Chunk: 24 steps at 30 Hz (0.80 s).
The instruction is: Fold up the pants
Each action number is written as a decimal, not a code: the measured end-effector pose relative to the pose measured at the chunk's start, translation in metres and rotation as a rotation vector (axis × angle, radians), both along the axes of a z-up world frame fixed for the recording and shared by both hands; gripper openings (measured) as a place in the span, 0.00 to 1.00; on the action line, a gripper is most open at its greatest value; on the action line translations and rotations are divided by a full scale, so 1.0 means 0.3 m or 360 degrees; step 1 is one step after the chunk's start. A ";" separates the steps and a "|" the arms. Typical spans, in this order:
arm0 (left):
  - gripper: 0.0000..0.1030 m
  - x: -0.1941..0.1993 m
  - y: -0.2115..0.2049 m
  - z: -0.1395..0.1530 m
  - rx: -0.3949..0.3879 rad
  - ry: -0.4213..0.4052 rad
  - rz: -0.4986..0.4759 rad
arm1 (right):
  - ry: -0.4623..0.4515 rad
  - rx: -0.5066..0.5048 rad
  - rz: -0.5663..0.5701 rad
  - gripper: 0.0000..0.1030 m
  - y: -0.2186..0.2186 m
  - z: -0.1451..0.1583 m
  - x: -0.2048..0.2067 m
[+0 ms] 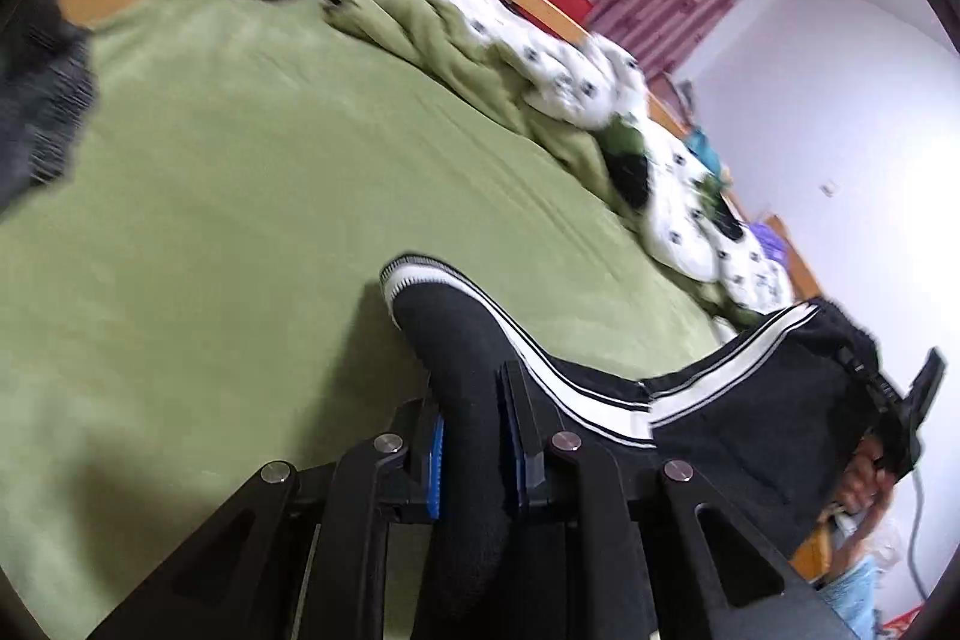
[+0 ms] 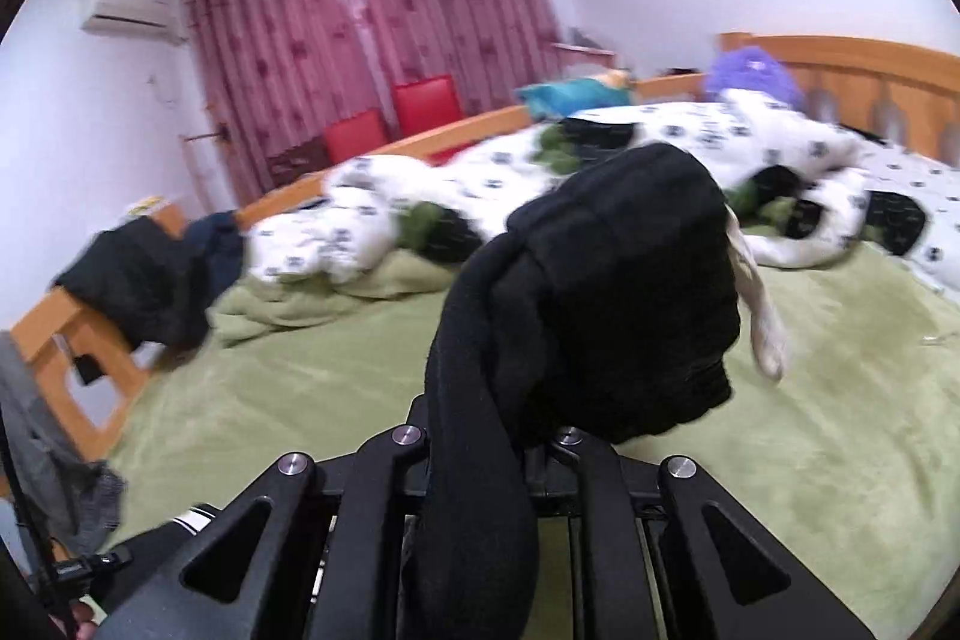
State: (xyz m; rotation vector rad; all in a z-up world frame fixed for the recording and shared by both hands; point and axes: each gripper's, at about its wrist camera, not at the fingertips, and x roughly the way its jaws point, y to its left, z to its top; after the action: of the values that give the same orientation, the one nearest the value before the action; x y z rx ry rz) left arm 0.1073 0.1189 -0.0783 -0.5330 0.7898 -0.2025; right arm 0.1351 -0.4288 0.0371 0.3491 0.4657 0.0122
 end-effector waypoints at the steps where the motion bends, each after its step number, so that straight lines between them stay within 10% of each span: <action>1: 0.15 -0.025 0.046 0.006 0.0044 0.0002 0.0026 | -0.0012 0.0027 0.0036 0.12 0.031 -0.002 0.002; 7: 0.16 -0.142 0.186 -0.106 0.0139 0.0117 0.0087 | 0.0102 0.0013 0.0074 0.12 0.073 -0.190 -0.042; 13: 0.21 -0.193 0.190 -0.281 0.0185 0.0274 0.0116 | 0.0543 0.0039 -0.0089 0.15 -0.123 -0.523 -0.107; 17: 0.45 -0.233 0.222 -0.320 0.0058 0.0352 0.0147 | 0.0594 0.0116 0.0003 0.17 -0.167 -0.649 -0.193; 24: 0.64 -0.365 0.167 -0.320 0.0079 0.0301 0.0088 | 0.0452 -0.0099 -0.0059 0.61 -0.114 -0.592 -0.355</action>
State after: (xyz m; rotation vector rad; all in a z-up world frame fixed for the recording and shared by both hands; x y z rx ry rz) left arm -0.0022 0.1689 -0.1744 -0.5315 0.9605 -0.0820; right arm 0.0287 -0.4630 -0.1405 0.2994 0.7392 -0.0890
